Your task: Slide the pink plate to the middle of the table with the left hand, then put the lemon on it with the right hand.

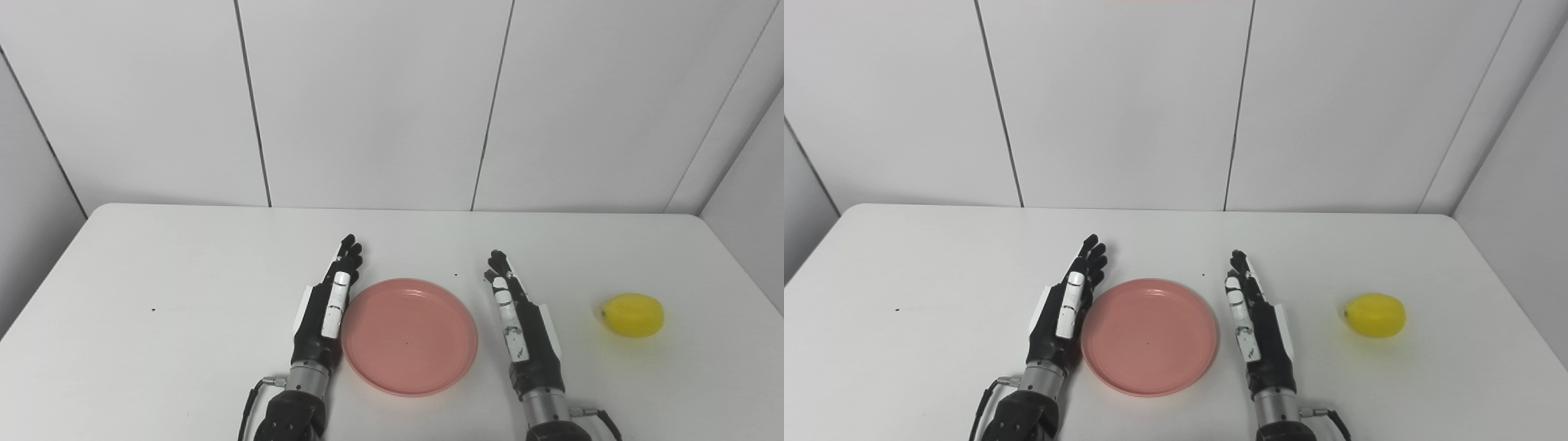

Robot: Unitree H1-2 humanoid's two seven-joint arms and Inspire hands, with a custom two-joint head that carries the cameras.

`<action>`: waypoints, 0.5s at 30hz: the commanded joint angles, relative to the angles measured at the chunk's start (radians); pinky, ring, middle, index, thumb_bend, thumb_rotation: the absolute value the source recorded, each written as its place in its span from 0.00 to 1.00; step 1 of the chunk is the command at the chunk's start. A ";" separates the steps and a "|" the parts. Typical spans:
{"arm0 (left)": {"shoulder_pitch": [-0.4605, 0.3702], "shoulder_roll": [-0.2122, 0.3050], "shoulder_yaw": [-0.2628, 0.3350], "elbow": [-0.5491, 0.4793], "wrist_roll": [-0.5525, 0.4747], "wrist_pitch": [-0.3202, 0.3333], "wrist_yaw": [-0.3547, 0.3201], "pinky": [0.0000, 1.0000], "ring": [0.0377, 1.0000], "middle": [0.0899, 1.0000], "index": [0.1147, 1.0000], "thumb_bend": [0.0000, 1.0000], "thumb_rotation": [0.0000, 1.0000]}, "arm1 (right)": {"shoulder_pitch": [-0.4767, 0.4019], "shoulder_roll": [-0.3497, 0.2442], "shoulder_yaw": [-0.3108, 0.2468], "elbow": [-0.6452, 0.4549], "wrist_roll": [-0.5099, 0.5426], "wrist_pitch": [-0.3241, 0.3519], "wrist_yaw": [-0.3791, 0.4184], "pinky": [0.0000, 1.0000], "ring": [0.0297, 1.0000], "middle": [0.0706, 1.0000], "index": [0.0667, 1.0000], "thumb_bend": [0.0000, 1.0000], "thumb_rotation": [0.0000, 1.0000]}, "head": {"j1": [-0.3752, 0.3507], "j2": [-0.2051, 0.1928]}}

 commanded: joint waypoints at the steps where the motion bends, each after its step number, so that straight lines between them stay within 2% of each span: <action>1: 0.031 -0.008 -0.010 0.023 -0.012 0.004 -0.020 0.99 0.97 0.96 0.95 0.55 1.00 | -0.035 -0.005 -0.001 -0.042 0.005 0.004 0.006 1.00 0.94 0.94 0.93 0.62 1.00 | 0.001 0.000; 6: 0.029 -0.002 -0.008 0.027 -0.022 0.013 -0.040 0.99 0.96 0.95 0.94 0.55 1.00 | -0.037 -0.007 -0.004 -0.051 0.009 0.013 0.004 1.00 0.94 0.94 0.93 0.64 1.00 | -0.009 -0.005; 15: 0.029 0.007 -0.001 0.029 -0.046 0.029 -0.065 0.98 0.95 0.94 0.93 0.57 1.00 | -0.042 -0.022 -0.028 -0.077 -0.022 -0.004 -0.025 0.98 0.94 0.93 0.92 0.61 0.98 | -0.032 -0.013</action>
